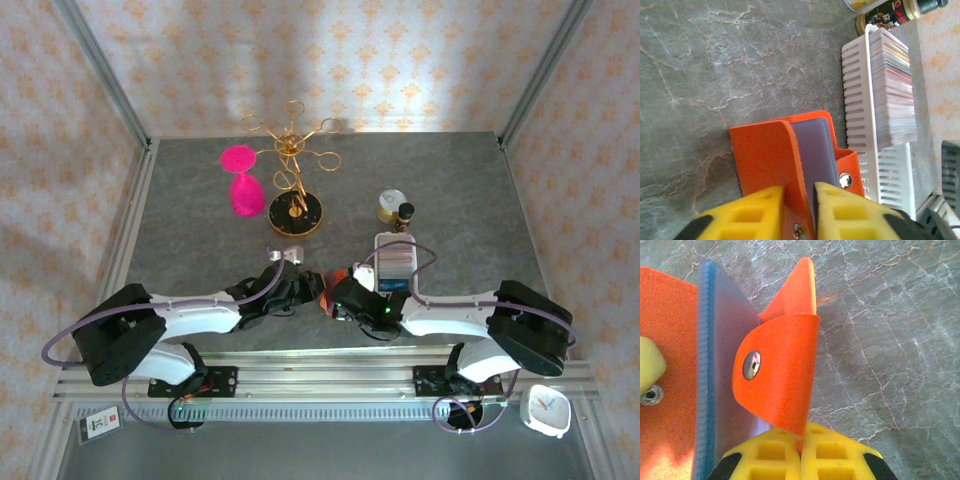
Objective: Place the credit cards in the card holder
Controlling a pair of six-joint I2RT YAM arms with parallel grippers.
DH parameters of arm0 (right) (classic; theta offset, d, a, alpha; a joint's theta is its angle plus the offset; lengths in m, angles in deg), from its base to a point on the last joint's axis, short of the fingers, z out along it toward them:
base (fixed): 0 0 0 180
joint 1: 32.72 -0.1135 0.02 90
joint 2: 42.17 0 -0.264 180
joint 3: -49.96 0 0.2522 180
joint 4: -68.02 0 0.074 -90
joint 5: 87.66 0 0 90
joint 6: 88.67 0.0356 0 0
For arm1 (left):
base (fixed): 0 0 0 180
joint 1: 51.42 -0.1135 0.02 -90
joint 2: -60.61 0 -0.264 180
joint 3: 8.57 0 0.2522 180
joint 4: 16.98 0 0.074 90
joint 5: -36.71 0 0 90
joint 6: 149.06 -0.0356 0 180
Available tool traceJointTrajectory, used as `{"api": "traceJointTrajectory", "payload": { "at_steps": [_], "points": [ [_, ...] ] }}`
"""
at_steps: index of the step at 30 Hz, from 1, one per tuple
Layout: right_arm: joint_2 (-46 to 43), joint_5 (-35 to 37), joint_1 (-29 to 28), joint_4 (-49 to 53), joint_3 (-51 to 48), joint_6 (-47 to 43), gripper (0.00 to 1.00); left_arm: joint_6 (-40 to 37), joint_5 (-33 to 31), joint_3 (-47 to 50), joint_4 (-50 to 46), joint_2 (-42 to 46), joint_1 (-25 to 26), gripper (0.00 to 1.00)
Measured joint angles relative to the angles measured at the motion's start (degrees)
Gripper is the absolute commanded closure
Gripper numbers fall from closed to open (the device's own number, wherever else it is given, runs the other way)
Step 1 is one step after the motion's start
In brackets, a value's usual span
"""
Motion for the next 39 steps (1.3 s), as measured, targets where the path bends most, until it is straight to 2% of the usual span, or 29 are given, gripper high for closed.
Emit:
{"api": "traceJointTrajectory", "payload": {
  "at_steps": [3,8,13,18,20,26,32,36,39],
  "points": [
    [0.83,0.20,0.02,0.07,0.00,0.68,1.00,-0.20,-1.05,0.90,-0.44,0.92,0.00,1.00],
    [2.97,0.33,0.22,-0.17,-0.28,2.23,0.99,-1.07,-3.26,2.45,-3.26,3.89,-0.02,1.00],
    [3.06,0.00,0.46,-1.09,-0.79,3.52,0.88,-1.53,-4.79,4.20,-6.05,5.77,-0.17,1.00],
    [0.74,0.00,0.57,-0.94,-1.86,3.52,0.66,-1.79,-5.42,5.66,-6.80,6.95,-0.17,1.00],
    [-1.77,0.04,0.68,-0.55,-2.54,3.21,0.63,-1.99,-5.51,5.88,-7.41,7.85,-0.17,1.00],
    [-10.38,0.42,0.68,1.29,-2.56,1.84,0.62,-2.73,-5.57,6.05,-8.04,10.80,-0.17,1.00],
    [-14.88,1.53,-0.57,5.92,1.92,-1.60,0.70,-2.86,-5.42,6.05,-8.07,11.30,-0.17,1.00],
    [-13.22,1.33,-1.64,6.03,6.45,-3.48,0.71,-2.86,-5.40,6.05,-8.07,11.30,-0.17,1.00],
    [-7.41,1.46,-1.64,6.40,9.33,-3.58,0.70,-2.86,-5.40,6.05,-8.04,11.23,-0.17,1.00]
  ]
}}
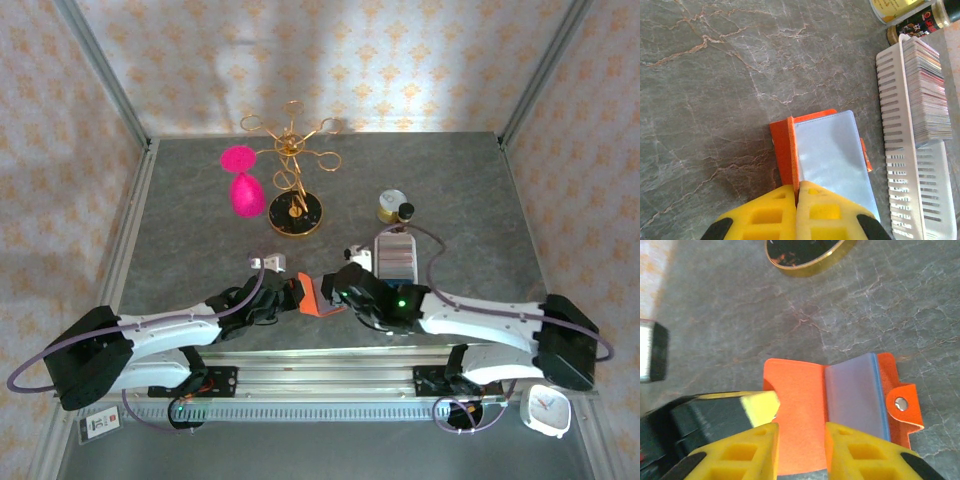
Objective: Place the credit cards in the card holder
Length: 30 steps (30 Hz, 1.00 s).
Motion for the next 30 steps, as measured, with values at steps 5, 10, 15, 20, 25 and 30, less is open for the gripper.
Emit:
{"api": "traceJointTrajectory", "payload": {
  "at_steps": [5,10,15,20,25,30],
  "points": [
    [10.01,-0.39,-0.02,1.16,0.85,0.04,0.69,0.00,-0.02,0.02,0.00,-0.07,0.00,1.00],
    [13.84,-0.11,-0.07,3.13,0.87,0.55,0.67,0.00,-0.13,0.28,0.02,-0.07,0.00,1.00],
    [15.17,-0.09,-0.07,3.74,0.90,1.16,0.66,0.00,-0.17,0.87,0.04,-0.07,-0.37,1.00],
    [17.79,0.42,-0.07,4.17,1.16,1.99,0.63,0.02,-0.22,1.79,0.04,-0.20,-0.37,1.00],
    [18.80,0.44,-0.07,3.26,2.05,2.32,0.60,0.04,-0.57,2.69,0.15,-0.66,-0.37,1.00],
    [18.80,-1.68,-0.07,-0.85,1.38,2.54,0.59,0.09,-1.05,4.44,0.48,-1.86,-0.37,1.00]
  ]
}}
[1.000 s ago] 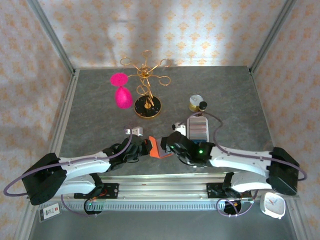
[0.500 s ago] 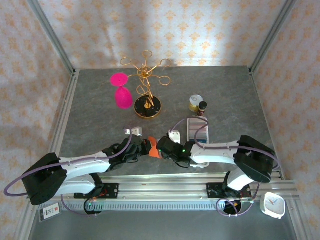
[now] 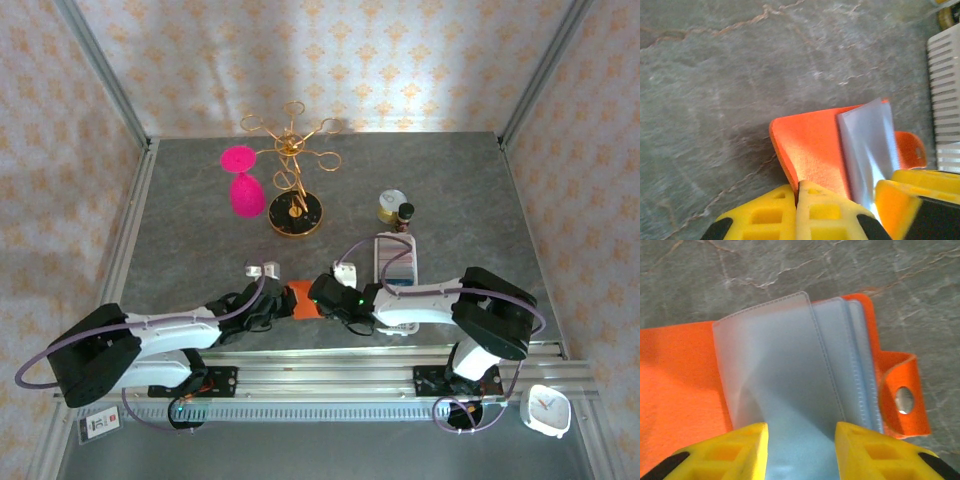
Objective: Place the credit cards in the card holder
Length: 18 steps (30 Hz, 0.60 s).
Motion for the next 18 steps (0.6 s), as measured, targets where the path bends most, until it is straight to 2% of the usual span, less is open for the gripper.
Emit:
{"api": "traceJointTrajectory", "payload": {
  "at_steps": [18],
  "points": [
    [-3.02,-9.66,0.00,-15.52,-5.55,2.21,0.58,0.61,0.00,2.05,2.62,-2.38,0.00,1.00]
  ]
}}
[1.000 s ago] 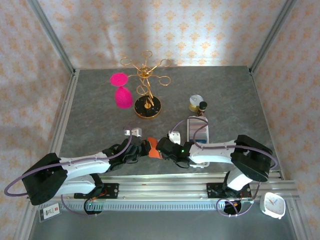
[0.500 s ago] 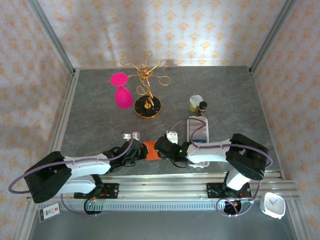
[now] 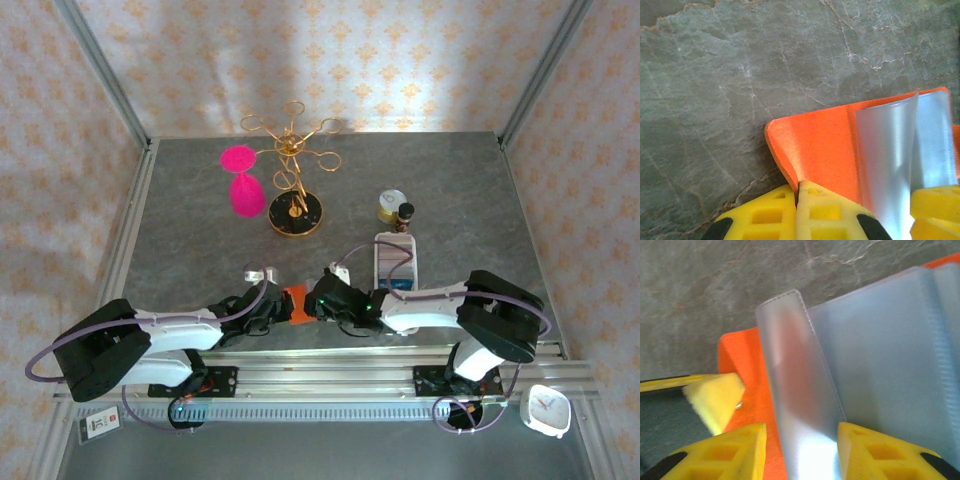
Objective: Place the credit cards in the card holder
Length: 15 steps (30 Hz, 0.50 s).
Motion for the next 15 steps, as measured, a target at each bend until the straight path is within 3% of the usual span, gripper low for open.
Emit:
{"api": "traceJointTrajectory", "payload": {
  "at_steps": [15],
  "points": [
    [-3.72,-5.49,0.68,-11.72,-3.06,2.27,0.60,0.92,0.04,1.09,1.99,-0.11,0.00,1.00]
  ]
}}
